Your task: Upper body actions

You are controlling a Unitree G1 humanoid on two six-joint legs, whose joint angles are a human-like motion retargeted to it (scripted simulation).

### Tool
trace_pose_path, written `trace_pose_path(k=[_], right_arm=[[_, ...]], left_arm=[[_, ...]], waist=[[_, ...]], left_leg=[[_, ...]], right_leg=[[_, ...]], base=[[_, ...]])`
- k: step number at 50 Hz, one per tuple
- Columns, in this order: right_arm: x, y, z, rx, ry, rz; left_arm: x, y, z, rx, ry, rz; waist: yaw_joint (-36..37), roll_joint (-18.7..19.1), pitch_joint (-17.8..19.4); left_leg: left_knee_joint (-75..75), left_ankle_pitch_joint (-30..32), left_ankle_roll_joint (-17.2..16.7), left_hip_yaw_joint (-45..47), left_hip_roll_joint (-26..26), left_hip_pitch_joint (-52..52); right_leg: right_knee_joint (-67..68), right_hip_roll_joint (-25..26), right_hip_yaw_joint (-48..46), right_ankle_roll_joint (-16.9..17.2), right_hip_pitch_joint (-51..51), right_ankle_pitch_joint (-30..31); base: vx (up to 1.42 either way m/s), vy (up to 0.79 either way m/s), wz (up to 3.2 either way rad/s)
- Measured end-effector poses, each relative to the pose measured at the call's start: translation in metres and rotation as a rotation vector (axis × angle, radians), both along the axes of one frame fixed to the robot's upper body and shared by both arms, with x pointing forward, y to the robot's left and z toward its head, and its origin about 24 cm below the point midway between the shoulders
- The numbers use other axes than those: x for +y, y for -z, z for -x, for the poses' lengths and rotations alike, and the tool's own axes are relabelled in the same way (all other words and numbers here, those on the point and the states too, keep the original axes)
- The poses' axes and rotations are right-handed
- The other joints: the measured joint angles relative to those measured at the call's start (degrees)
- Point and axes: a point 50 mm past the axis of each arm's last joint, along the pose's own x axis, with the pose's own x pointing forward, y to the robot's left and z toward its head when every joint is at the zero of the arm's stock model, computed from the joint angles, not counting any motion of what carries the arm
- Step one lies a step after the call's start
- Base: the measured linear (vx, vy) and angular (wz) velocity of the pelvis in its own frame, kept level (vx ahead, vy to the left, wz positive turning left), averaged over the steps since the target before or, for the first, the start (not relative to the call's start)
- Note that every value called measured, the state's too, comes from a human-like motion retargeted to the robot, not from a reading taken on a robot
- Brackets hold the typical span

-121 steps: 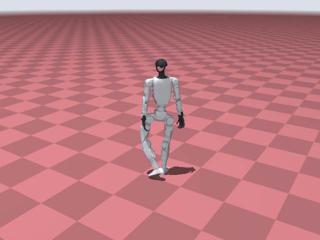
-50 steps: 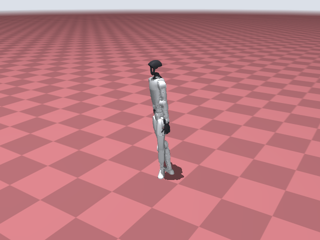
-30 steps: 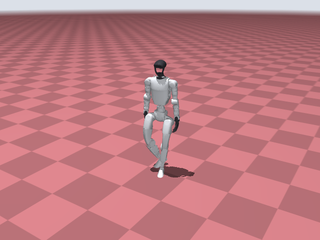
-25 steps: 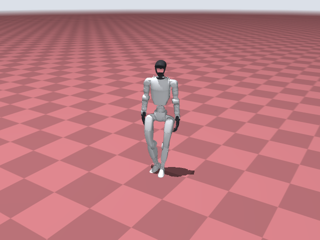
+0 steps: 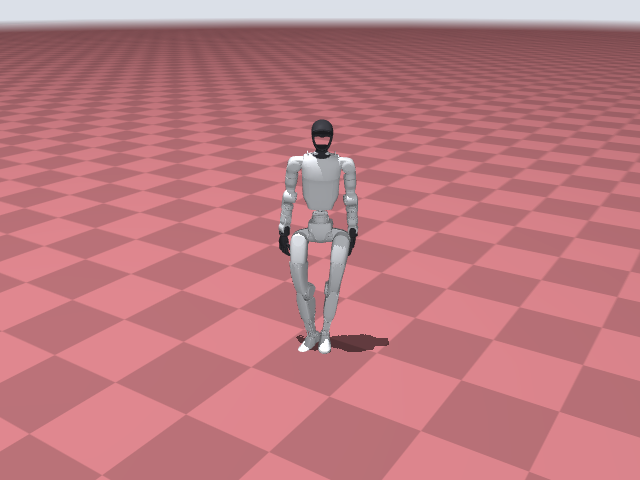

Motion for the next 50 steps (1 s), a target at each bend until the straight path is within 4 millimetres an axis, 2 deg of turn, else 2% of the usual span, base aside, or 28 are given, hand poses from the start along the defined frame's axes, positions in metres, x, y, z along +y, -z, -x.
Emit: trace_pose_path(k=[5, 10, 12, 16, 20, 25, 27, 30, 32, 35, 38, 41, 43, 45, 47, 50], right_arm=[[-0.006, -0.001, 0.0, -0.002, 0.004, 0.025], [-0.01, -0.002, -0.007, -0.035, 0.013, 0.019], [-0.015, -0.002, -0.007, -0.037, 0.039, 0.028], [-0.026, -0.004, -0.008, -0.038, 0.13, 0.056], [-0.034, -0.006, -0.009, -0.043, 0.275, 0.076], [-0.045, -0.011, 0.011, 0.04, 0.476, 0.146], [-0.047, -0.013, 0.024, 0.088, 0.537, 0.182], [-0.043, -0.015, 0.047, 0.179, 0.567, 0.223], [-0.036, -0.015, 0.057, 0.232, 0.527, 0.224], [-0.023, -0.013, 0.06, 0.279, 0.412, 0.166], [-0.012, -0.008, 0.042, 0.244, 0.233, 0.086], [-0.008, -0.003, 0.01, 0.147, 0.04, 0.052], [-0.007, -0.002, -0.015, 0.07, -0.089, 0.042], [-0.006, -0.003, -0.044, -0.015, -0.196, 0.037], [-0.004, -0.007, -0.072, -0.098, -0.256, 0.035], [0.003, -0.012, -0.104, -0.181, -0.287, 0.008]], left_arm=[[-0.003, 0.001, -0.02, -0.074, 0.144, 0.009], [0.007, -0.001, -0.04, -0.127, 0.267, -0.013], [0.011, -0.002, -0.042, -0.128, 0.279, -0.021], [0.017, -0.002, -0.039, -0.109, 0.239, -0.037], [0.019, -0.003, -0.04, -0.101, 0.209, -0.052], [0.015, -0.002, -0.05, -0.152, 0.244, -0.063], [0.012, -0.002, -0.055, -0.184, 0.252, -0.066], [0.007, -0.001, -0.055, -0.213, 0.224, -0.061], [0.004, 0.0, -0.048, -0.214, 0.177, -0.035], [0.002, 0.001, -0.029, -0.175, 0.116, -0.004], [0.01, 0.001, -0.013, -0.118, 0.063, -0.043], [0.016, 0.0, -0.004, -0.087, 0.038, -0.067], [0.017, 0.0, 0.001, -0.071, 0.012, -0.078], [0.014, 0.0, 0.003, -0.063, -0.025, -0.077], [0.005, 0.001, 0.002, -0.063, -0.064, -0.053], [-0.008, 0.002, 0.006, -0.062, -0.111, -0.012]], waist=[[-2.5, 1.1, 1.2], [-7.2, 1.7, 2.2], [-8.8, 1.8, 2.1], [-12.9, 2.3, 0.7], [-15.9, 3.0, -1.0], [-12.8, 2.0, -4.8], [-10.8, 0.7, -6.1], [-7.7, -1.6, -7.3], [-5.6, -2.9, -8.4], [-6.1, -3.3, -10.2], [-7.2, -6.0, -10.7], [-4.9, -8.8, -9.2], [-0.7, -8.9, -7.0], [3.2, -7.7, -4.6], [4.8, -6.3, -3.3], [4.3, -5.0, -3.1]], left_leg=[[-0.6, -2.6, 0.5, 9.5, 2.2, 1.1], [-1.1, -6.4, -0.5, 20.1, 5.1, 2.4], [-1.7, -7.9, -1.5, 27.2, 6.6, 3.5], [-2.8, -10.3, -4.0, 41.4, 9.2, 5.3], [-3.8, -12.1, -6.9, 54.5, 10.7, 7.0], [-1.8, -13.6, -11.3, 65.7, 11.8, 8.0], [0.1, -13.7, -12.3, 67.2, 12.1, 8.8], [2.7, -13.1, -14.1, 65.6, 12.3, 10.8], [3.2, -11.9, -14.4, 67.4, 11.7, 12.8], [5.3, -8.2, -12.3, 65.5, 12.6, 14.7], [11.4, -2.7, -5.5, 60.3, 12.9, 16.0], [21.9, 2.2, 3.6, 51.1, 13.4, 16.0], [30.6, 5.4, 7.2, 44.6, 14.8, 15.9], [37.0, 9.2, 7.6, 37.2, 14.9, 14.4], [40.6, 10.6, 7.3, 29.7, 11.8, 9.7], [45.0, 7.4, 6.2, 22.4, 9.0, 3.2]], right_leg=[[0.3, 1.9, 4.2, -2.6, -2.4, 0.1], [-0.4, 0.7, -3.9, -3.0, -3.6, -3.1], [-0.8, 0.5, -7.4, -3.1, -4.2, -4.2], [-1.9, 0.4, -17.5, -3.5, -4.9, -7.3], [-3.5, 0.4, -33.0, -3.5, -3.4, -10.8], [-5.7, 0.5, -54.8, -1.8, 0.5, -11.9], [-5.5, -0.5, -58.4, -1.1, 1.2, -9.5], [-4.9, -2.2, -55.8, -2.5, 0.9, -4.2], [-2.9, -2.5, -51.2, -3.3, 0.6, -6.3], [-1.2, -2.8, -47.5, -3.7, 1.0, -8.4], [-0.8, -5.3, -42.4, -2.9, 1.6, -8.8], [-0.4, -8.3, -33.8, -2.6, 1.6, -8.5], [-0.2, -7.7, -25.5, -2.6, 2.1, -8.4], [-0.4, -5.8, -17.4, -2.6, 2.2, -7.8], [-0.6, -5.8, -12.3, -2.2, 1.0, -6.1], [-0.8, -5.5, -6.0, -2.0, -0.8, -4.5]], base=[[-0.29, -0.07, -2.13], [-0.36, -0.08, -2.91], [-0.4, -0.15, -3.3], [-0.38, -0.17, -3.22], [-0.39, -0.2, -3.01], [-0.18, -0.14, -2.99], [-0.03, -0.24, -2.36], [0.11, -0.28, -2.11], [0.2, -0.33, -1.79], [0.15, -0.33, -1.05], [0.05, -0.34, -1.38], [0.03, -0.17, -2.44], [0.1, -0.32, -3.62], [-0.01, -0.21, -3.6], [-0.15, -0.05, -2.78], [-0.1, 0.03, -2.23]])
